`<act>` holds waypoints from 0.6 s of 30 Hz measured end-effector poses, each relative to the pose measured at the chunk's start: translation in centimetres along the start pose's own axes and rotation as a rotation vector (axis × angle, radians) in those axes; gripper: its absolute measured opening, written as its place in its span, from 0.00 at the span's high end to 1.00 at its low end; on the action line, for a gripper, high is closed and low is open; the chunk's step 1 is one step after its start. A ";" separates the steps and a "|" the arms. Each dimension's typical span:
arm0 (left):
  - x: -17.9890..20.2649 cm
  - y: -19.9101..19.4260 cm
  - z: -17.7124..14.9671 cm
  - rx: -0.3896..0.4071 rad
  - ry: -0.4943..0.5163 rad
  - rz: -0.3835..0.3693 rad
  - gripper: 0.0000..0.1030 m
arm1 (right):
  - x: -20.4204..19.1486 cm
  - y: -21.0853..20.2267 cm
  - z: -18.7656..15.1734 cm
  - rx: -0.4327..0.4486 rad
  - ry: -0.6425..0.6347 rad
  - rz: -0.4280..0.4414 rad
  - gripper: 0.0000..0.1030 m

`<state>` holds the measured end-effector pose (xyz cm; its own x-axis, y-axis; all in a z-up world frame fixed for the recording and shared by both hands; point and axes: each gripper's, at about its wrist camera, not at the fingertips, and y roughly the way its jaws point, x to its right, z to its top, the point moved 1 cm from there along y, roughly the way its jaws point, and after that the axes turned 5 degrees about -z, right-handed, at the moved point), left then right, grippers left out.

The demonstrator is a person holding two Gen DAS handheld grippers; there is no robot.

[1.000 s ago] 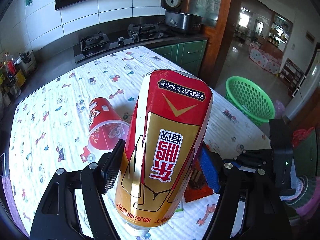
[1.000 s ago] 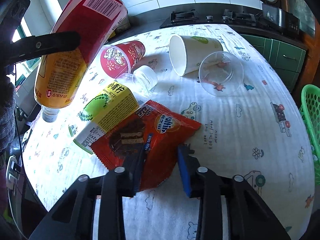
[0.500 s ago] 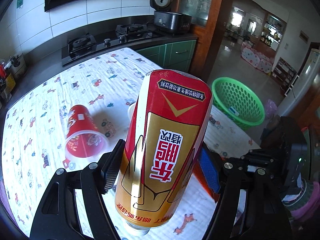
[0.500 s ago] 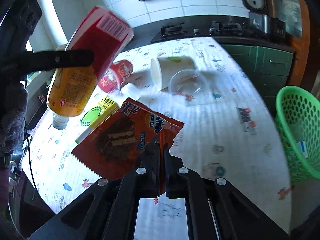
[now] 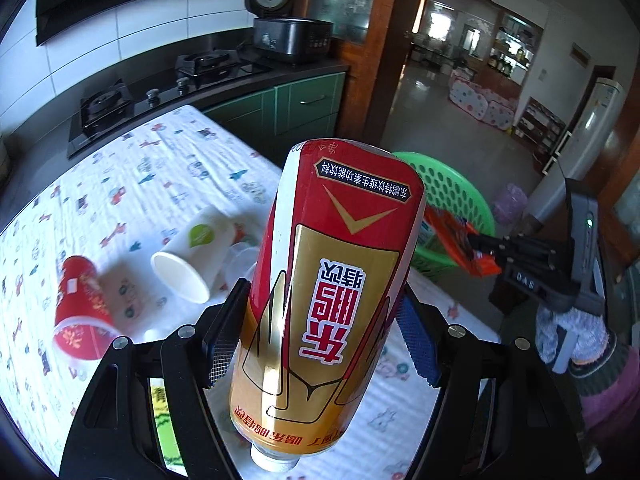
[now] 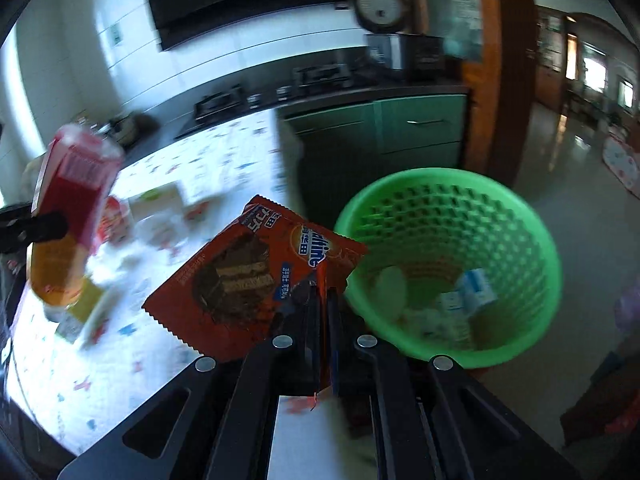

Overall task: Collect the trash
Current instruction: 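Grasp the red snack wrapper with the right tool and drop it into the basket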

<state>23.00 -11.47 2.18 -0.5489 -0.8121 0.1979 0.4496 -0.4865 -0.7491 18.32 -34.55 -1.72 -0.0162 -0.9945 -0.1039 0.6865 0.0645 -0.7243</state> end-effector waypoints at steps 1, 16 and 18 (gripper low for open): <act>0.5 0.6 0.5 -0.006 0.004 -0.006 0.32 | 1.0 0.1 0.2 0.001 0.010 -0.021 0.96; 6.2 7.5 6.4 -0.057 0.055 -0.088 0.32 | 11.9 5.3 1.9 -0.065 0.152 -0.177 0.91; 7.1 8.6 7.3 -0.062 0.063 -0.106 0.32 | 12.7 5.9 1.9 -0.068 0.167 -0.181 0.90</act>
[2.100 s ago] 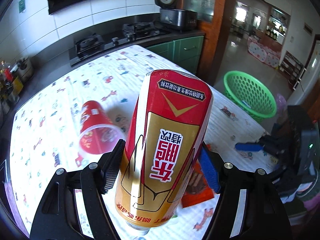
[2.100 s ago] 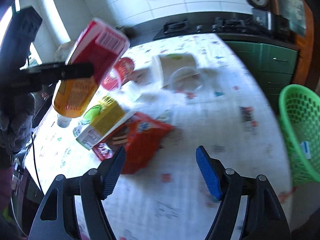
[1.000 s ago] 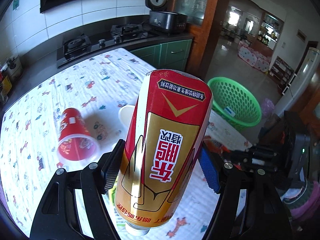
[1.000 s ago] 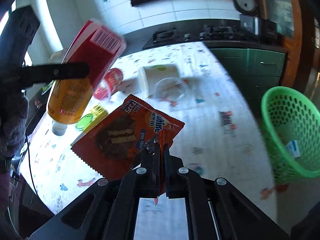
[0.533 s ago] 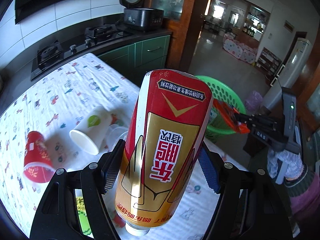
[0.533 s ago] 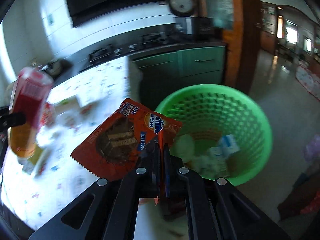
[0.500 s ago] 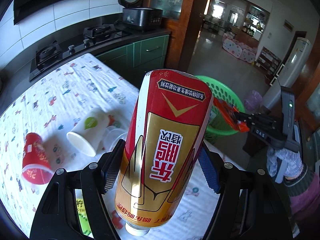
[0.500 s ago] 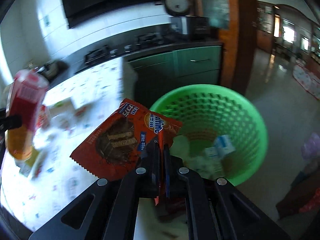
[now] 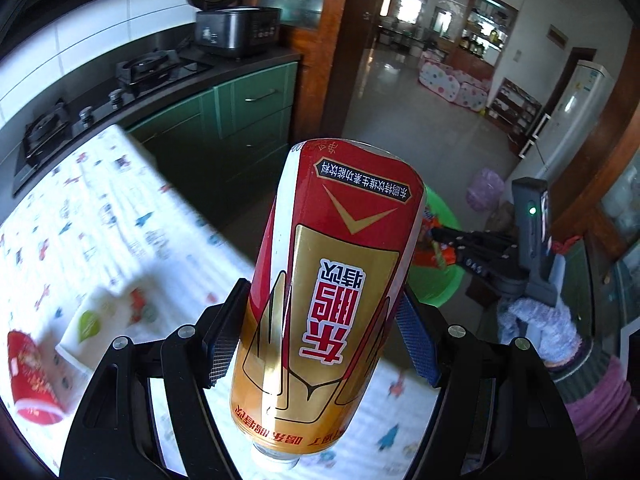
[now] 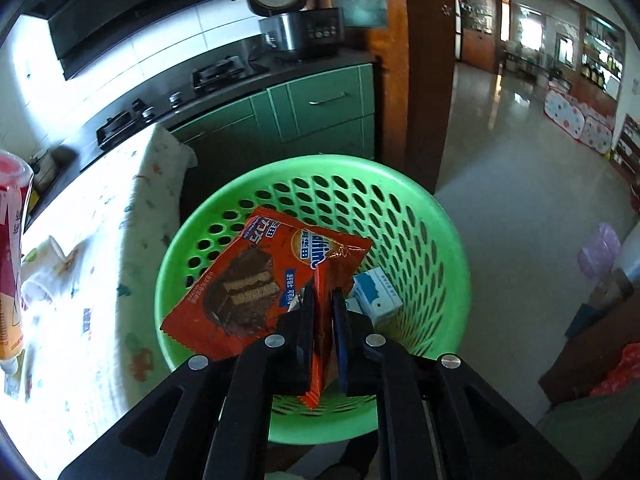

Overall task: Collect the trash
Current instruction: 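Grasp the red snack wrapper with the right tool and drop it into the basket, then carry the orange bottle over the green basket and open the left tool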

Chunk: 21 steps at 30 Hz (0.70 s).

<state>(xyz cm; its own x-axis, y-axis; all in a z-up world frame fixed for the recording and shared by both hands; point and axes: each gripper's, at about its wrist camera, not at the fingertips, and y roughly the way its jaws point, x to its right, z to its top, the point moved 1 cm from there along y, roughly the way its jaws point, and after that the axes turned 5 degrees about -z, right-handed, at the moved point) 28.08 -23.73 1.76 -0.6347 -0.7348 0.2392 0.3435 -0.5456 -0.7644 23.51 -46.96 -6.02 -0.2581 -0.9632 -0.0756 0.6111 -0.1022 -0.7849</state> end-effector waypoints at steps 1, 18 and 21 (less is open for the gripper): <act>0.3 0.5 0.4 -0.001 0.005 -0.001 0.32 | 0.3 0.2 0.1 -0.001 0.007 0.003 0.90; 3.3 5.7 4.5 -0.020 0.026 -0.053 0.32 | 2.0 1.1 0.5 0.009 0.029 0.007 0.60; 3.8 6.5 5.0 -0.022 0.029 -0.068 0.32 | 2.1 0.4 0.4 0.024 0.025 0.004 0.50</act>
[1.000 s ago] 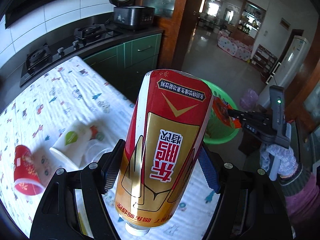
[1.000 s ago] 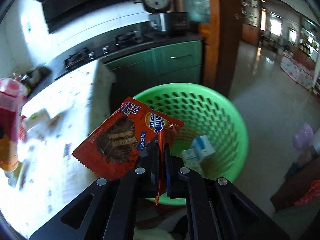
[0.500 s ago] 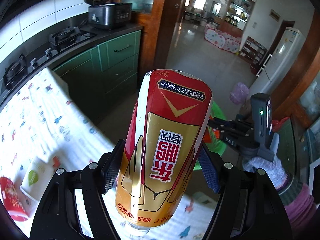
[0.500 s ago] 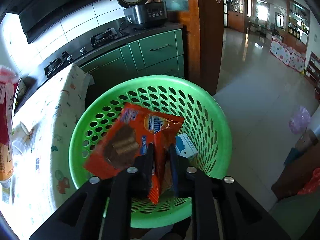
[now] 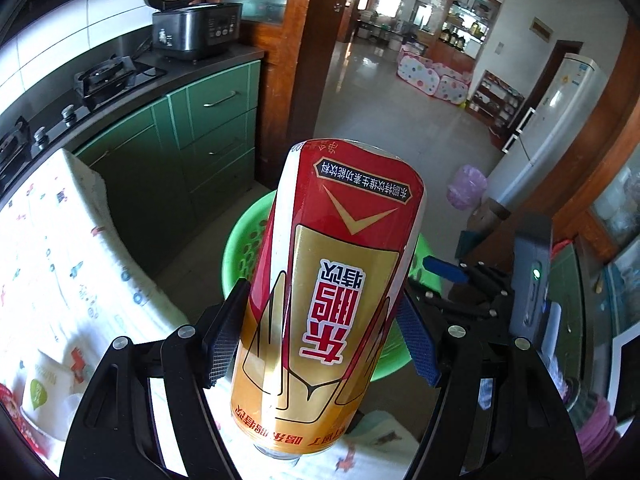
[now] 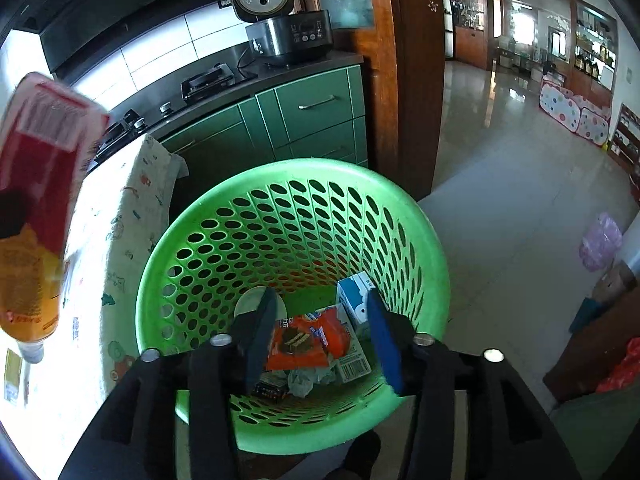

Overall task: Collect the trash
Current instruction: 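Carry the orange bottle over the green basket and open the left tool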

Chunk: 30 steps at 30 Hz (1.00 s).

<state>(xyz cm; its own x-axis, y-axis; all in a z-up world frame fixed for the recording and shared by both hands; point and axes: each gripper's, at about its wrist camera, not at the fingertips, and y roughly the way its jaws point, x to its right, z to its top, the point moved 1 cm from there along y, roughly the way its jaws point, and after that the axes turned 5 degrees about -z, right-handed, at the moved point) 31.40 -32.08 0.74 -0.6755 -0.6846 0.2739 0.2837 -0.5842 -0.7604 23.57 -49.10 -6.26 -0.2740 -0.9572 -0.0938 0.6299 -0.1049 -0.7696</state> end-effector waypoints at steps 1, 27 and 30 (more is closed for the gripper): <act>0.2 0.5 0.2 -0.002 0.003 0.001 0.32 | 0.0 -0.3 -0.1 0.005 -0.002 -0.003 0.49; -0.8 11.3 1.8 -0.144 -0.187 -0.020 0.29 | 3.5 -3.0 -3.1 0.037 0.026 -0.009 0.38; -0.5 10.9 1.6 -0.137 -0.171 -0.014 0.24 | 3.3 -3.1 -3.2 0.036 0.026 -0.003 0.38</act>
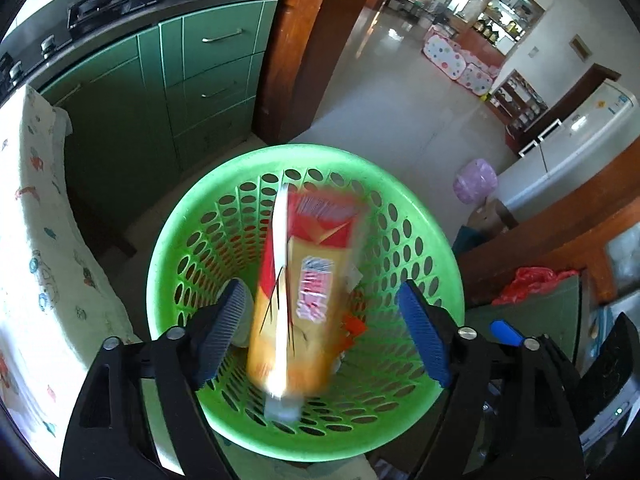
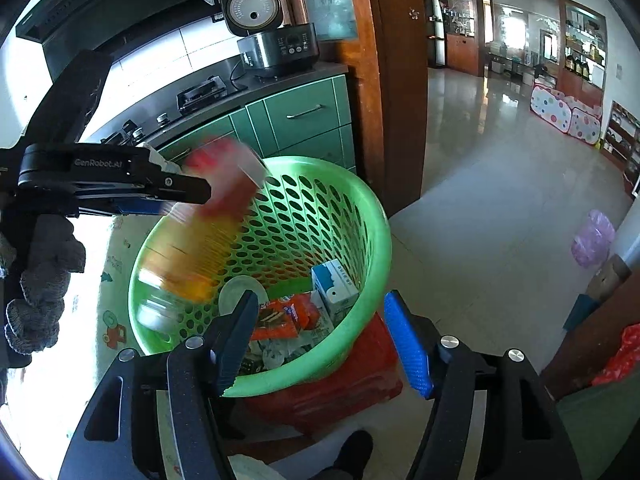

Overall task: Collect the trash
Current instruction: 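Carry the orange bottle over the green basket and open the left tool, then move both tools back over the remaining trash on the table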

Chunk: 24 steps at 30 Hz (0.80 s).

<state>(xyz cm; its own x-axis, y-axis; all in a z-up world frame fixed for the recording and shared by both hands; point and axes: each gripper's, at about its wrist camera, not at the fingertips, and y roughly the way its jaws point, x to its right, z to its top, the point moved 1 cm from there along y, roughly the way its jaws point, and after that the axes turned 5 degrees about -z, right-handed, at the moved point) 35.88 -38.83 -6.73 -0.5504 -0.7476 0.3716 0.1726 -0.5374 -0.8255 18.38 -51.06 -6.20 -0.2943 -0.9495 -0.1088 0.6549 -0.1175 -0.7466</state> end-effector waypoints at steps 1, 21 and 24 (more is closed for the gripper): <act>0.1 -0.2 -0.1 0.000 0.005 0.003 0.24 | 0.0 0.0 -0.1 0.000 -0.001 0.002 0.38; -3.9 -16.6 -9.6 0.233 0.013 0.164 0.24 | -7.1 -5.3 -1.4 0.072 -0.100 0.088 0.29; -5.9 -19.1 -11.8 0.262 -0.018 0.194 0.24 | -9.2 -6.3 -1.6 0.084 -0.129 0.119 0.26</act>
<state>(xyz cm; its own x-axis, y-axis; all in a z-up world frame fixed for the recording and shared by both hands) 26.21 -19.54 1.81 -0.4722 -0.8516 0.2277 0.4784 -0.4645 -0.7452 15.88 -41.16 -1.55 -0.1227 -0.9870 -0.1042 0.7371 -0.0204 -0.6755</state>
